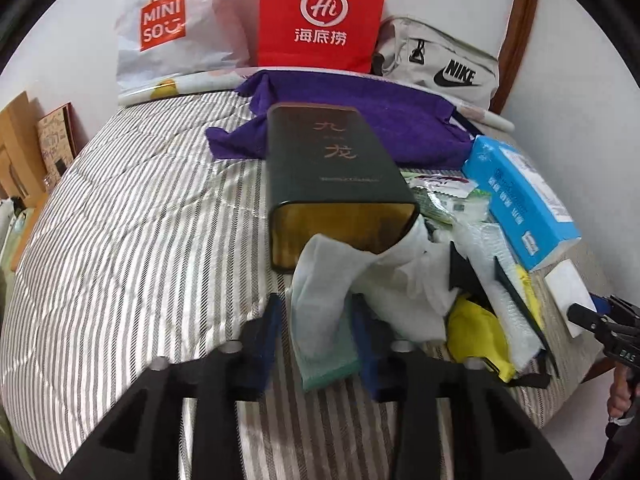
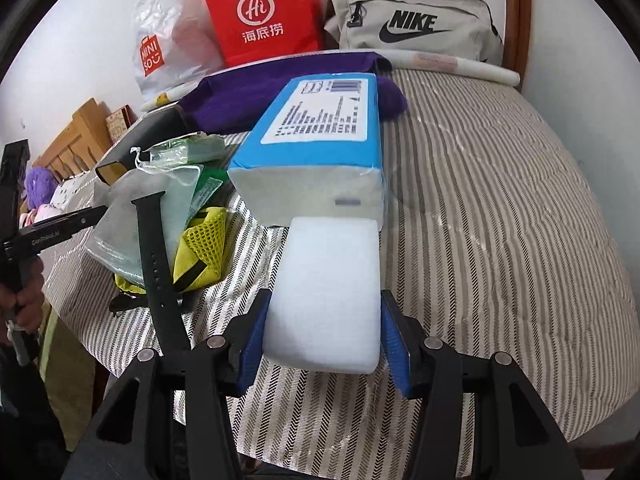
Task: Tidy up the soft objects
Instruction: 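Grasp the white sponge block with the right tool while the left tool grasps the white glove, then carry the sponge and glove onto the purple towel and open both tools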
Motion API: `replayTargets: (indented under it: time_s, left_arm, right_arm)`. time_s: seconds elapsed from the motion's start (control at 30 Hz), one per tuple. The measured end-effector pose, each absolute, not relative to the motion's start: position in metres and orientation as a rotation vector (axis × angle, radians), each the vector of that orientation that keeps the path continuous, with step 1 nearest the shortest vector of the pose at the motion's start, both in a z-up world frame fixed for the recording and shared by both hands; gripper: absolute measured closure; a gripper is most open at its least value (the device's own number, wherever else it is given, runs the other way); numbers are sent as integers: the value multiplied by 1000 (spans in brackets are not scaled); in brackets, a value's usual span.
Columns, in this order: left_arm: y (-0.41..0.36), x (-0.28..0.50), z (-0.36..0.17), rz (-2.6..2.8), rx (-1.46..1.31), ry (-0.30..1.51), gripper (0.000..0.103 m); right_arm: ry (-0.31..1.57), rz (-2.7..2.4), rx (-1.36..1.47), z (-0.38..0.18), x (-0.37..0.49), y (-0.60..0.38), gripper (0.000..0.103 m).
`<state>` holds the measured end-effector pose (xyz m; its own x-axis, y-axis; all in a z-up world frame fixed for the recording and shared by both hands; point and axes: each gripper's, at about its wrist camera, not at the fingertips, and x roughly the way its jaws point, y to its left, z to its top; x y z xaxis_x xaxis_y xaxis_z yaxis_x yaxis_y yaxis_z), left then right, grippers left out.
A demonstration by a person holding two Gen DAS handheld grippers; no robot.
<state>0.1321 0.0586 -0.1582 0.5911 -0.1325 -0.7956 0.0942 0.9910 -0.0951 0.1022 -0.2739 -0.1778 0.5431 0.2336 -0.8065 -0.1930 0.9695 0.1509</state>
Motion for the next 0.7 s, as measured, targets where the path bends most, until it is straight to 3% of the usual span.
replayTargets:
  time_s: [0.07,0.27,0.37,0.4,0.5,0.7]
  left_arm:
    - [56,139,-162,-118,-31,924,45]
    - [49,146,-170,-118,-13,914,46]
    - [48,144,-169,-158,-16,908,81]
    - [48,143,-169,-162,-19,910,88]
    - [51,137,-169,-160,-21,903,93]
    - [69,112,-164,-128,-73,897,94]
  right_arm:
    - [977,255,56,-182,104,-274,49]
    - [964,244,38,-189,109,-264,44]
    - [946,228,14,-190,110,-261,48]
    - [941,227,1,-191,110,-260,49]
    - [937,232,-17,-190,108,-259,50]
    - [952,247,-18,-186,102,-262,50]
